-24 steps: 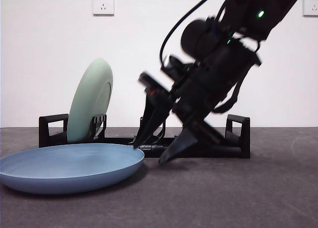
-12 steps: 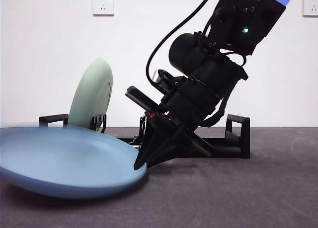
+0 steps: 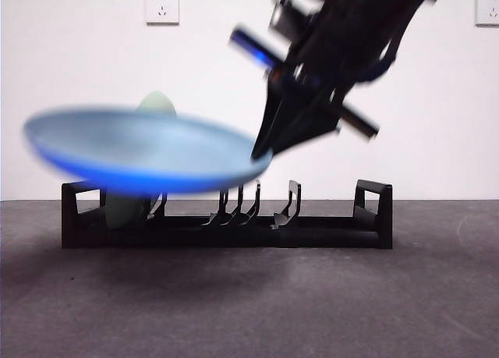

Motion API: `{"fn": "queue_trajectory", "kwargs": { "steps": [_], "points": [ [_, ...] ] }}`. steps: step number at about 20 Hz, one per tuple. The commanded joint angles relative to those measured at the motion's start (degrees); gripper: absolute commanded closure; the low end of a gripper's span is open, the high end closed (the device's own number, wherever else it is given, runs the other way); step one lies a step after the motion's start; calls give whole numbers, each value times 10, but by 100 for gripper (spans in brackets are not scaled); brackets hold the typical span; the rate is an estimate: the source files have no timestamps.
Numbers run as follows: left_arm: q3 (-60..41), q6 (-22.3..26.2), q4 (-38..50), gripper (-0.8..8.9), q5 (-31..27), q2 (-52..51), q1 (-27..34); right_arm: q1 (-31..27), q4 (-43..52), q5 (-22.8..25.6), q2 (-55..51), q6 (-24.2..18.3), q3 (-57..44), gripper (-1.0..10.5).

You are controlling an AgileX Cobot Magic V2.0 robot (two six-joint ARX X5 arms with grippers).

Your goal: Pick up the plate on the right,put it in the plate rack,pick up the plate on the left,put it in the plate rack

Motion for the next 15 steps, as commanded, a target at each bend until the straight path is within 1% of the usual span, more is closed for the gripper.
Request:
{"fn": "queue_trajectory", "kwargs": {
  "steps": [1,4,5,7,8,10,11,12,15],
  "points": [
    [0,31,-11,504,-18,11,-62,-28,-26,3,-12,-3,22,959],
    [0,38,-26,516,-96,46,-157,-60,-78,0,-16,-10,61,959],
    [0,44,-28,539,-127,65,-190,-66,-92,0,-16,-13,72,959],
    [0,50,-28,539,-194,109,-250,-72,-106,-1,-16,-16,86,959],
    [0,58,-27,539,-226,135,-277,-73,-112,-1,-16,-16,89,959],
    [0,76,-20,539,-279,185,-311,-73,-121,-1,-16,-16,89,959],
    [0,84,-18,539,-295,209,-320,-73,-125,-1,-16,-18,89,959],
    [0,89,-17,539,-298,232,-325,-73,-127,-2,-16,-20,89,959],
    [0,91,-13,538,-296,287,-325,-74,-128,-43,-18,-20,89,959]
  ]
}}
